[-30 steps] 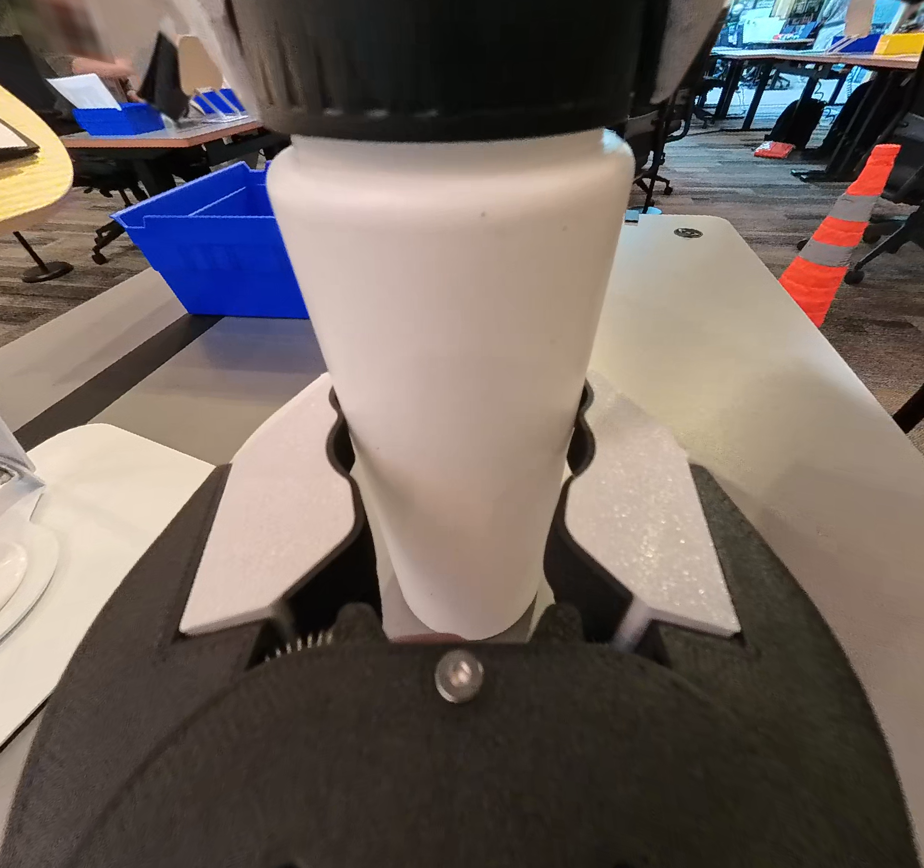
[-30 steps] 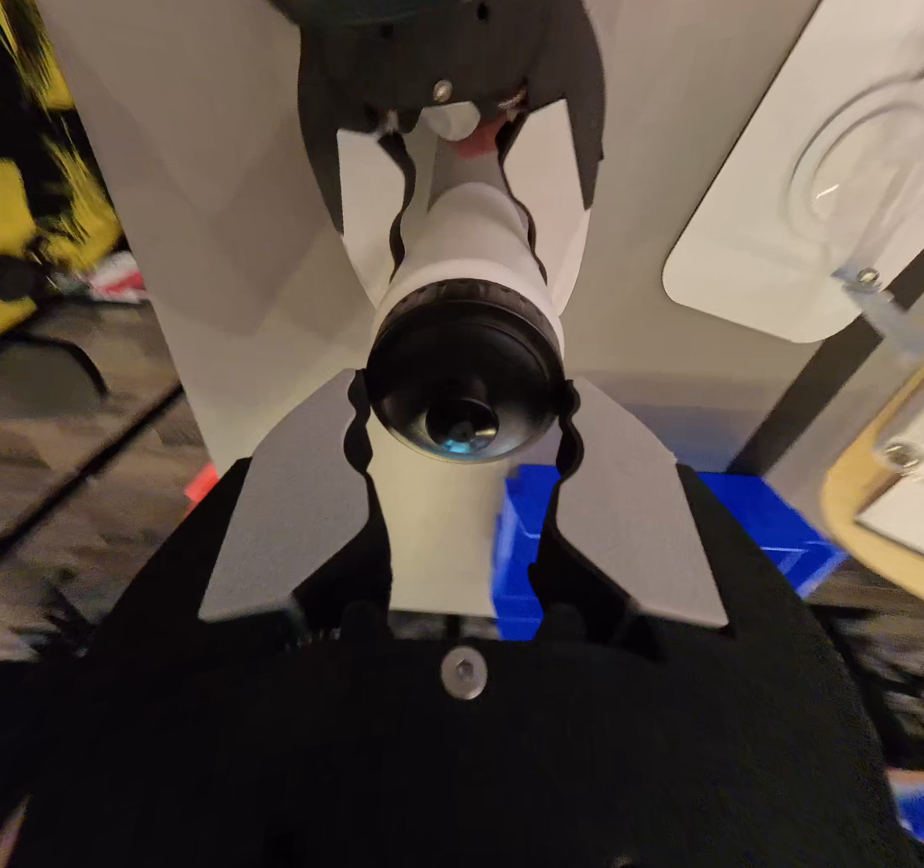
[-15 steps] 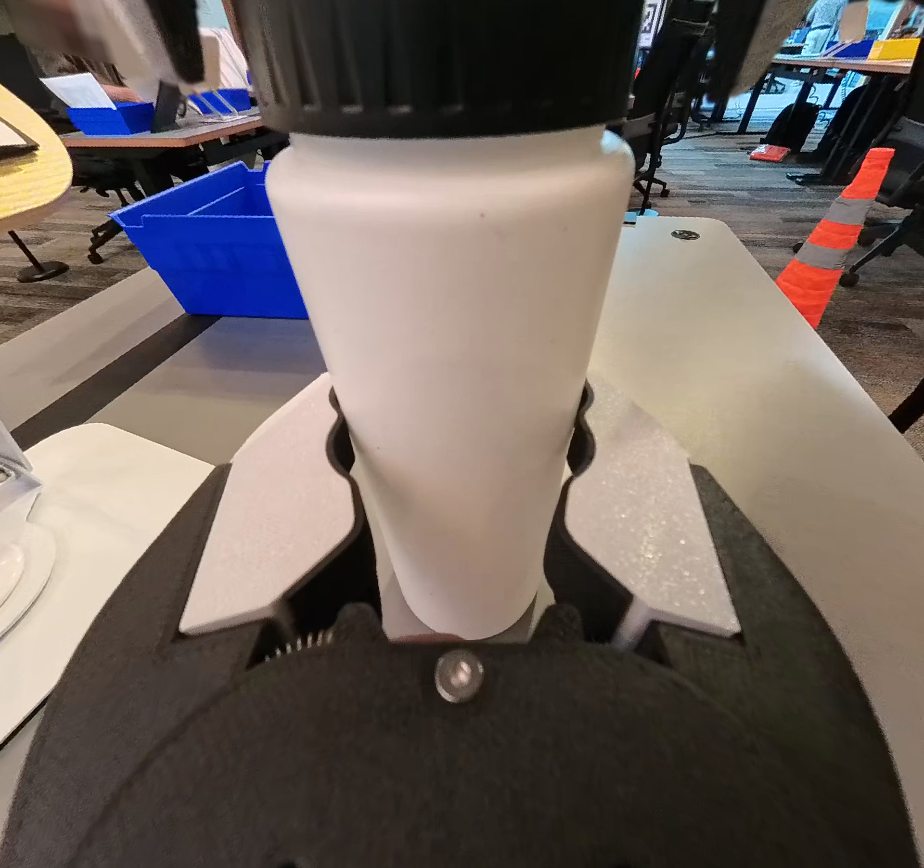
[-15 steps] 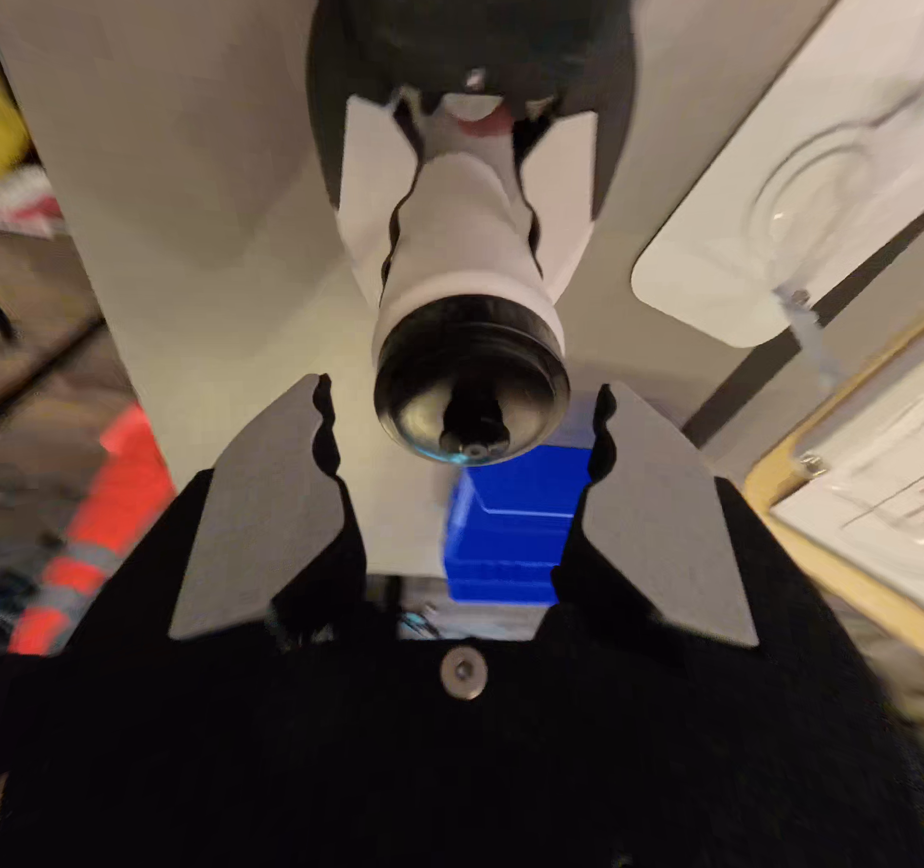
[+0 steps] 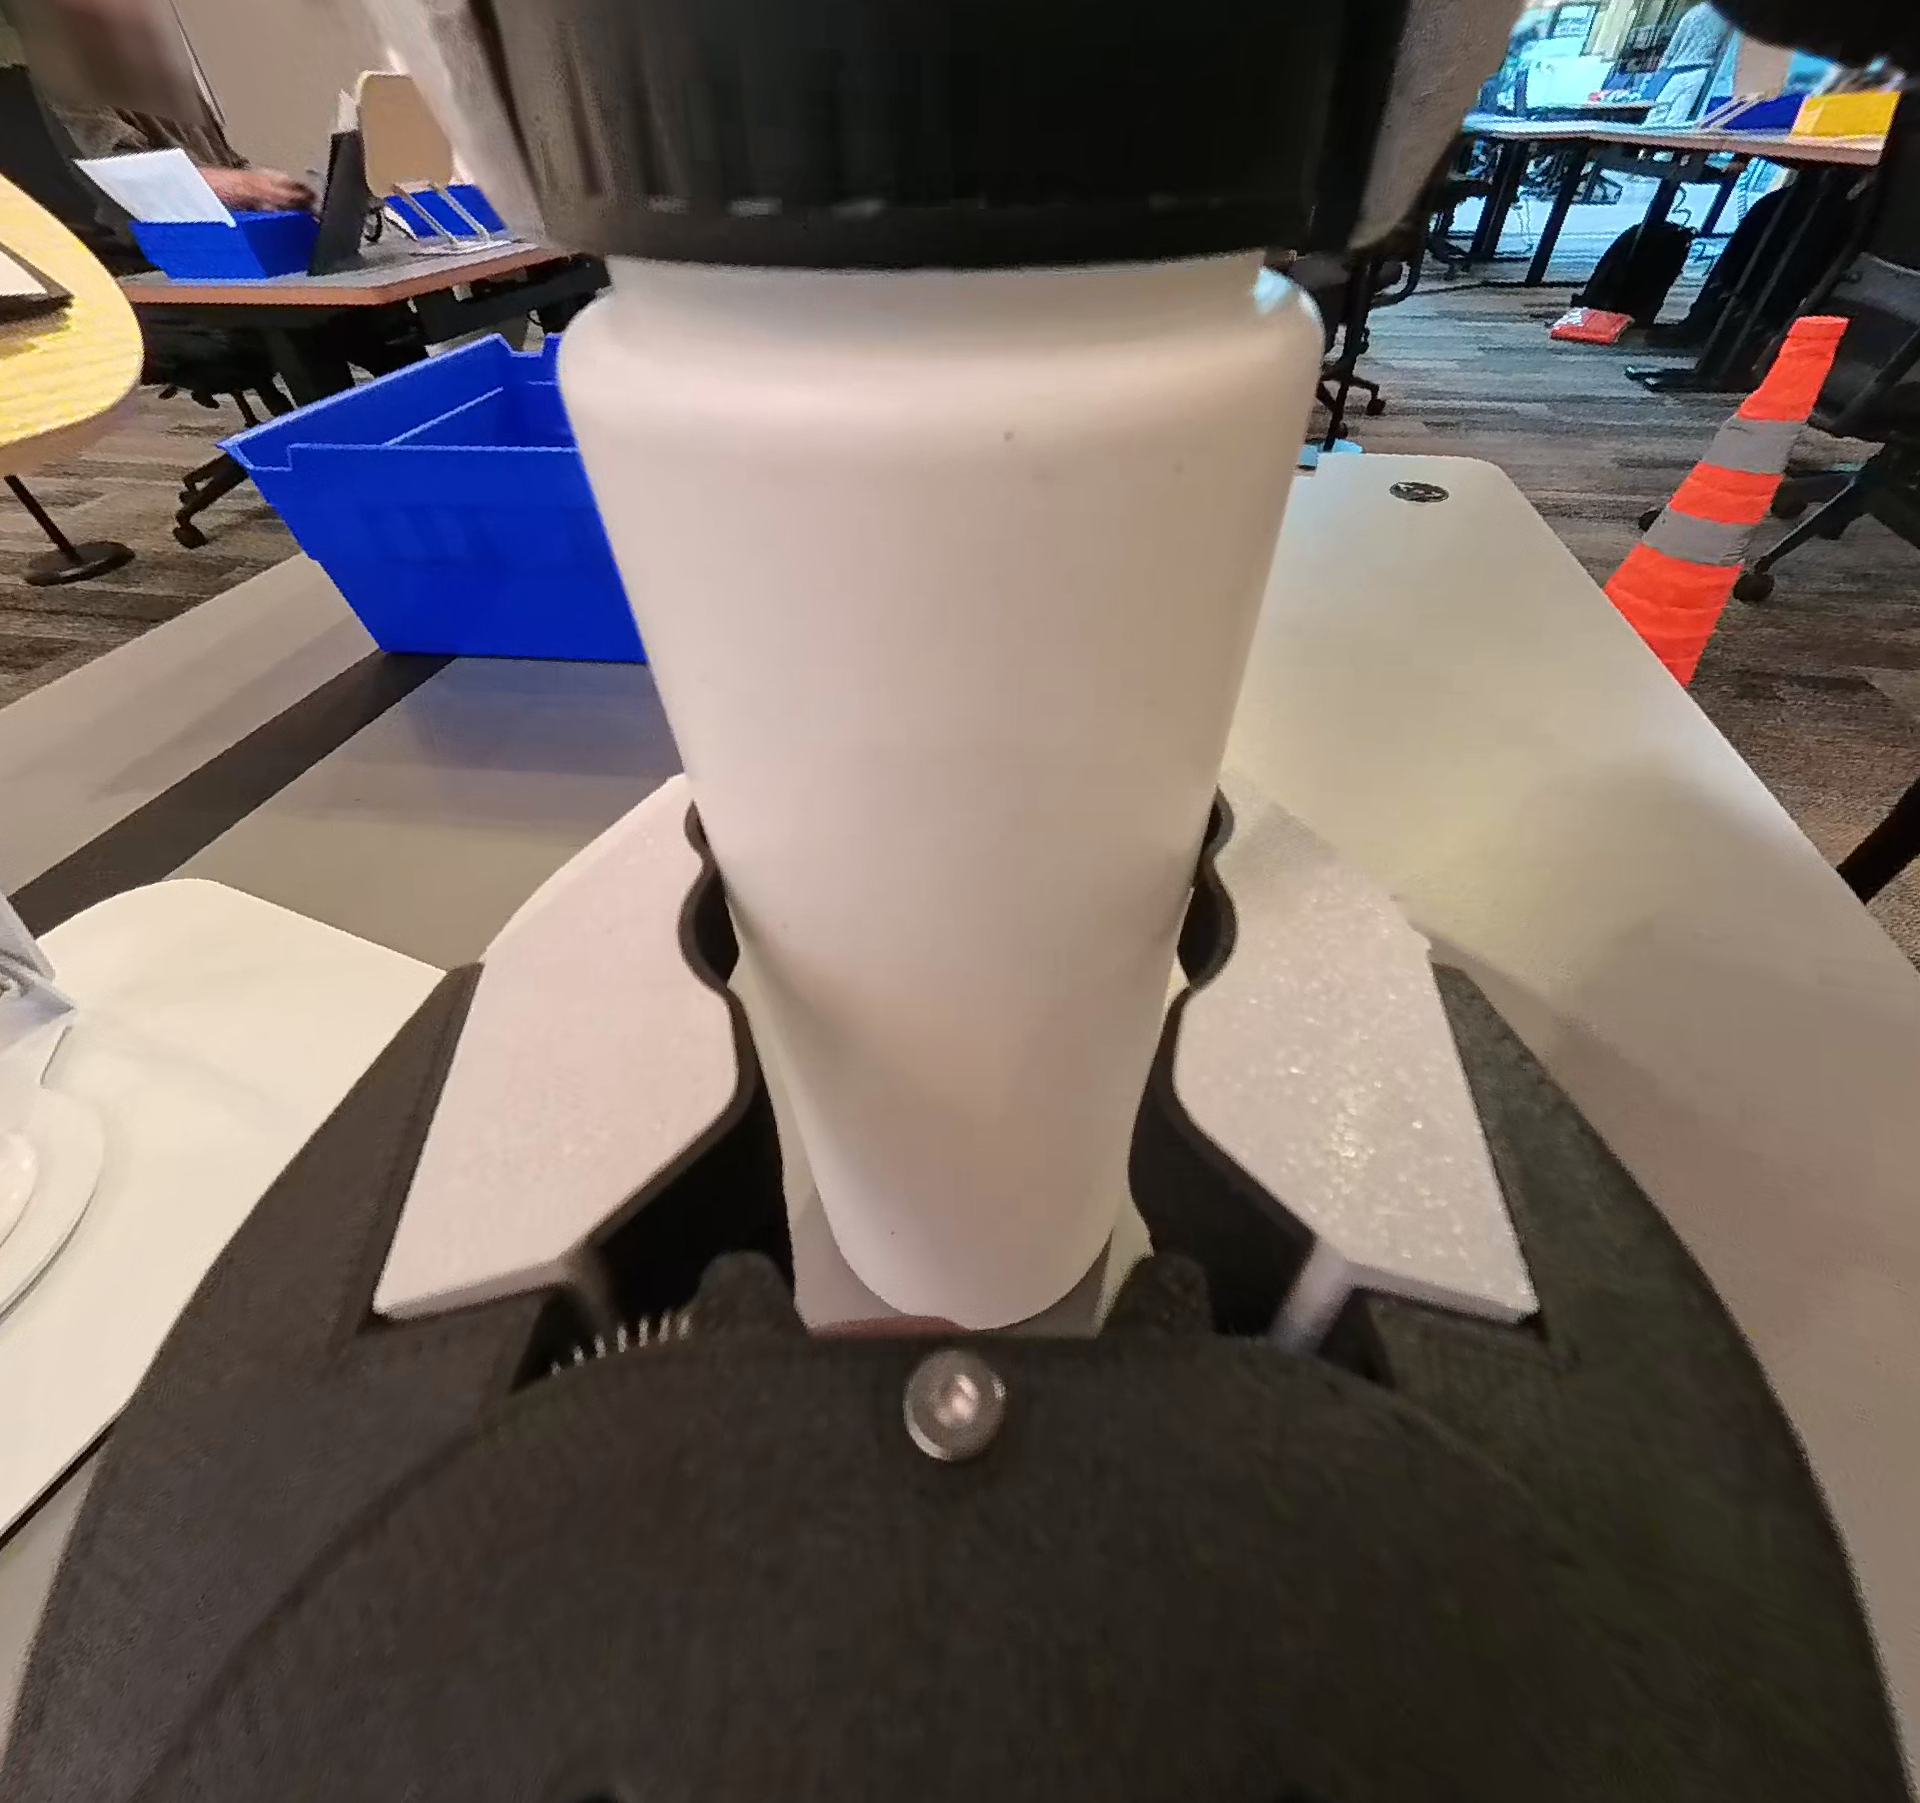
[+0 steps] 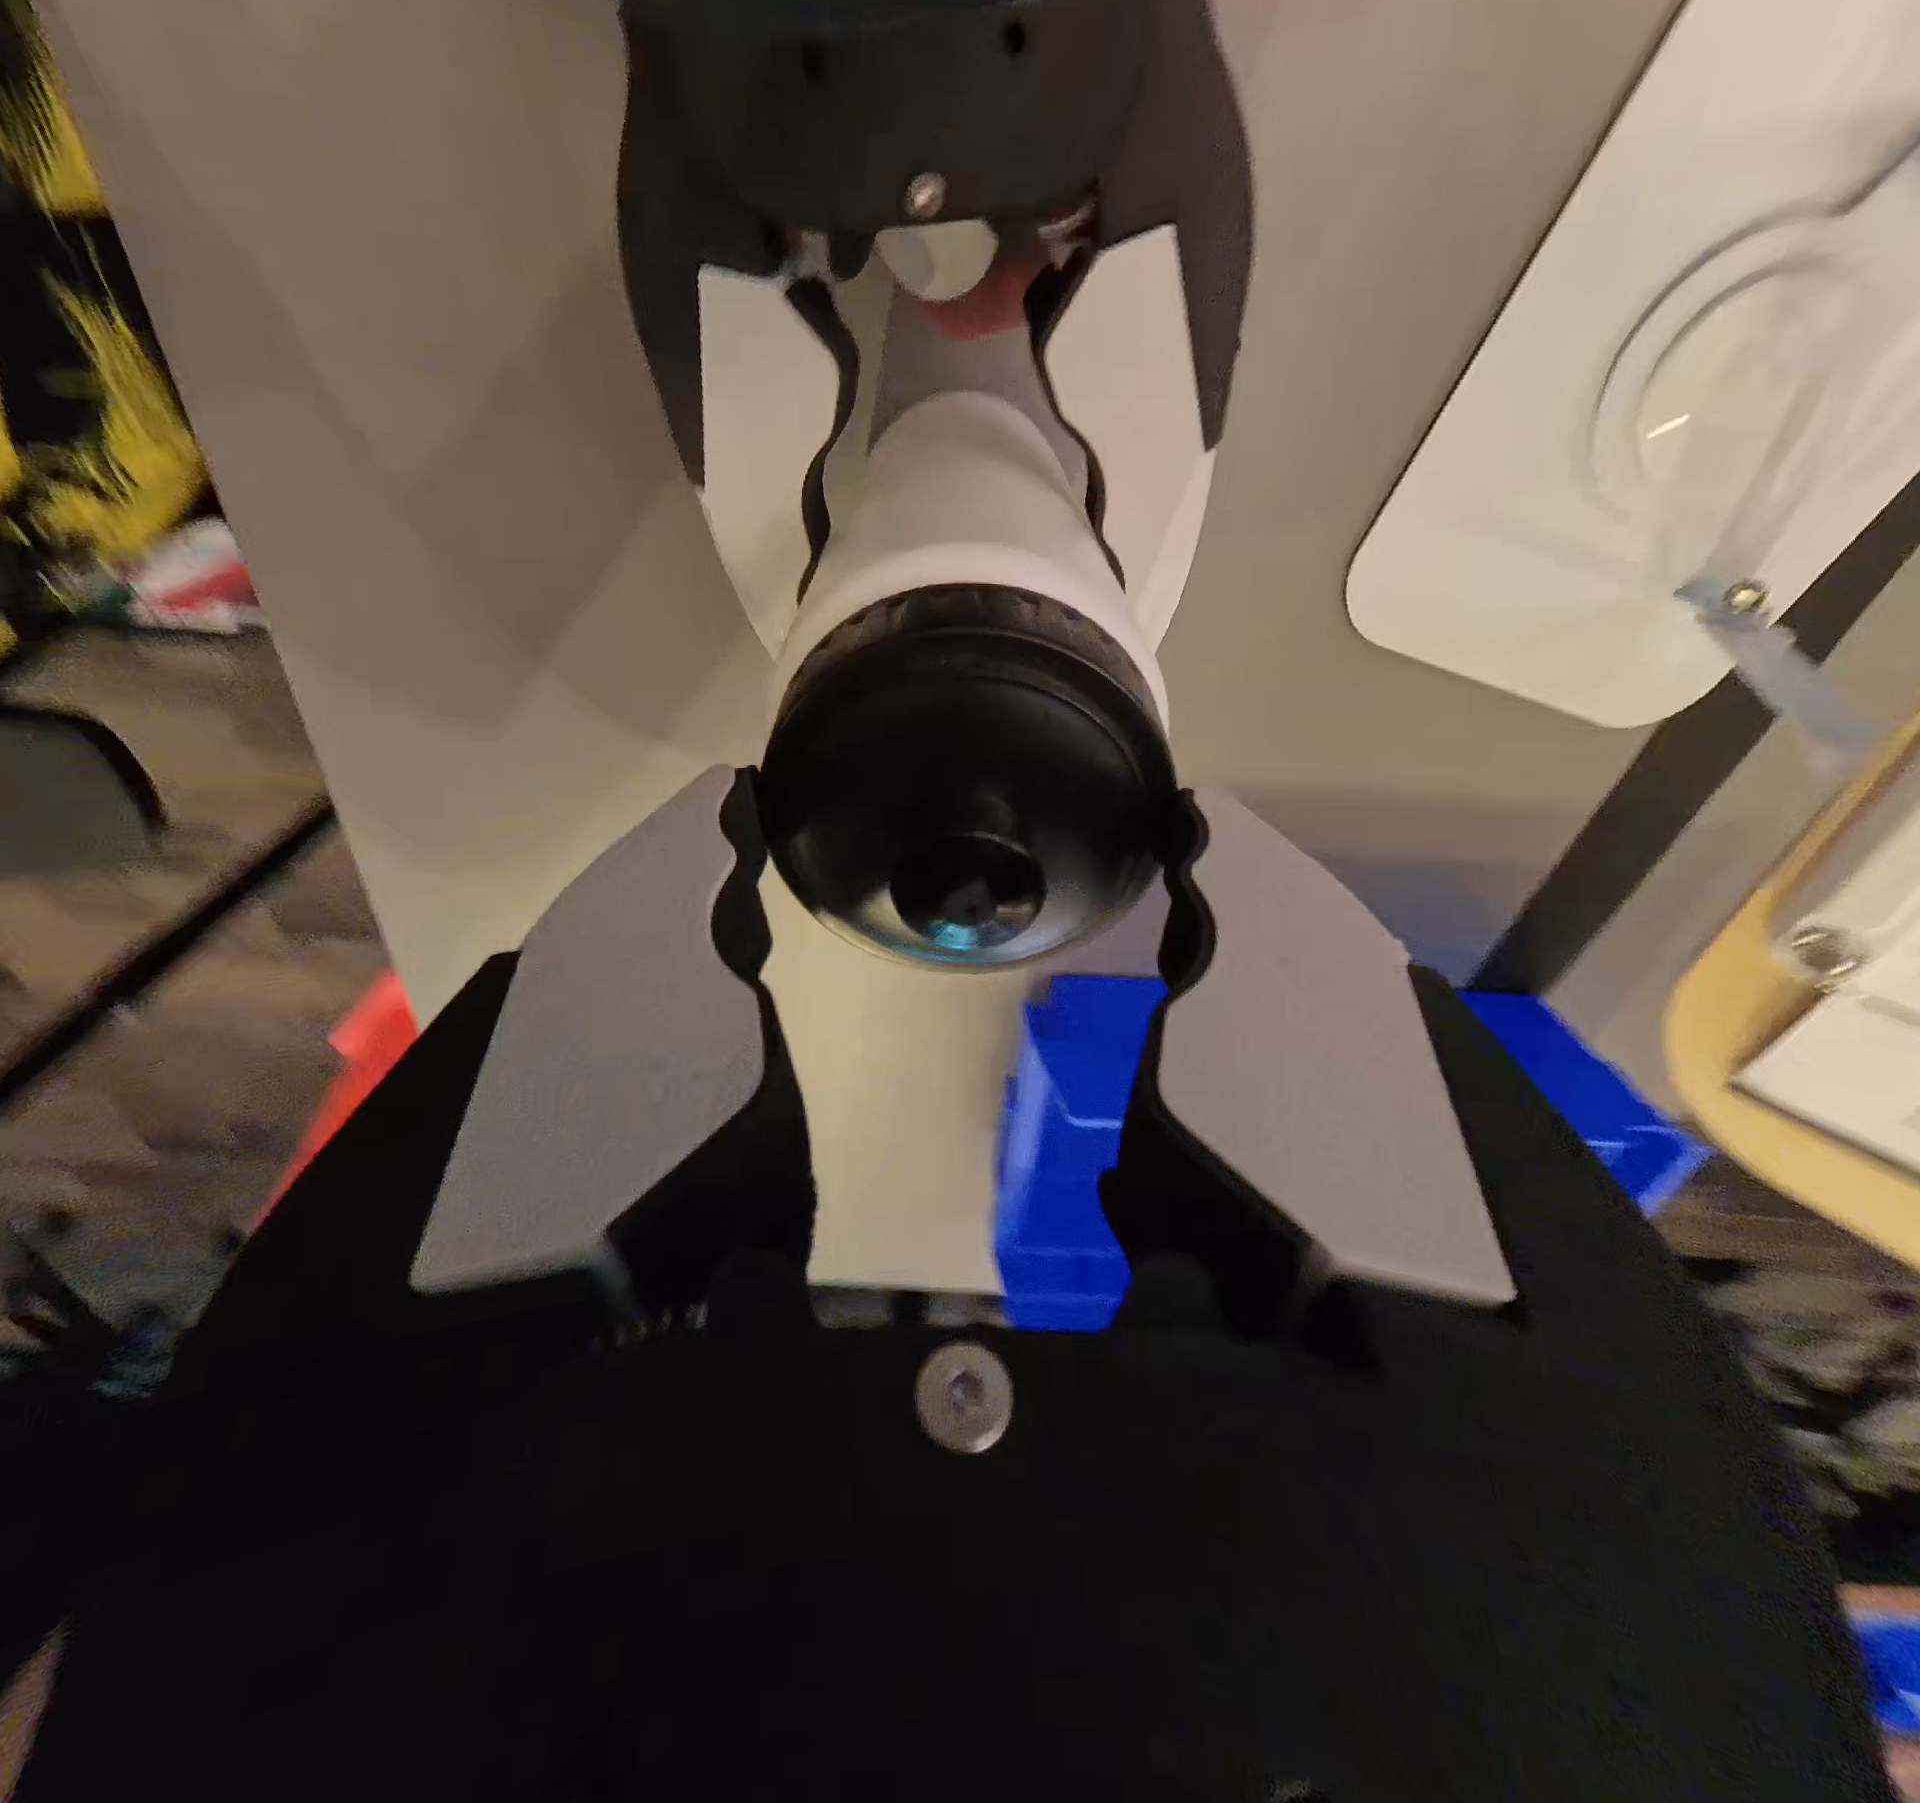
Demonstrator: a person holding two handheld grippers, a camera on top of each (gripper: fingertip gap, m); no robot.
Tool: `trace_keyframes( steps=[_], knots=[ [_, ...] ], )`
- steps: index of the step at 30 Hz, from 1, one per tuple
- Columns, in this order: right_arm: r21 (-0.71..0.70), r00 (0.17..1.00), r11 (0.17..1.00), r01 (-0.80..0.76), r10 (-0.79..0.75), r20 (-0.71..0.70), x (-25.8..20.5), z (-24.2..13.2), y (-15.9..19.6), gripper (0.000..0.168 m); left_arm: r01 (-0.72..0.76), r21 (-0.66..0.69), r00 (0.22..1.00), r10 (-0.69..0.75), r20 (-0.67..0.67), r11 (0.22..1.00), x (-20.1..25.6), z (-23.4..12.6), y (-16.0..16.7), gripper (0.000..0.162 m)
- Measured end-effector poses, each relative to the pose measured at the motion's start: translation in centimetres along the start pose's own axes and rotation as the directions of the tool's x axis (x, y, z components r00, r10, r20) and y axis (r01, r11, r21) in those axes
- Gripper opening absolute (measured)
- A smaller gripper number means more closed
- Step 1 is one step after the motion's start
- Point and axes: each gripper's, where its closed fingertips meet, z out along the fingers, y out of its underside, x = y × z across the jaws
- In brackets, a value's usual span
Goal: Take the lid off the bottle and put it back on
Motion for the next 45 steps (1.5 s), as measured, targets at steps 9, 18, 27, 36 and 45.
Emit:
trace_keyframes(
  steps=[9,18,27,36,45],
  knots=[
    [-0.449,0.87,0.792,0.415,-0.489,-0.059,1.1,-0.5,0.6,0.075,0.008,-0.001,1.0,-0.008,-0.002,1.0,-0.1,-0.1,0.0,0.085],
    [0.02,0.983,0.984,-0.178,0.179,-0.036,0.1,-0.7,0.2,0.096,0.005,0.002,1.0,-0.005,0.0,1.0,-0.1,-0.1,0.0,0.085],
    [0.09,0.976,0.972,-0.215,0.211,0.055,-0.1,-0.3,-0.2,0.073,0.003,0.001,1.0,-0.003,0.002,1.0,-0.1,-0.1,0.0,0.085],
    [-0.344,0.92,0.871,0.351,-0.389,-0.045,0.7,-0.7,0.7,0.072,0.001,0.002,1.0,-0.001,-0.001,1.0,0.0,-0.1,0.0,0.085],
    [-0.215,0.977,0.963,0.164,-0.188,-0.099,-0.1,-0.4,0.1,0.104,0.008,0.002,1.0,-0.008,-0.001,1.0,-0.2,-0.2,0.0,0.085]
  ],
)
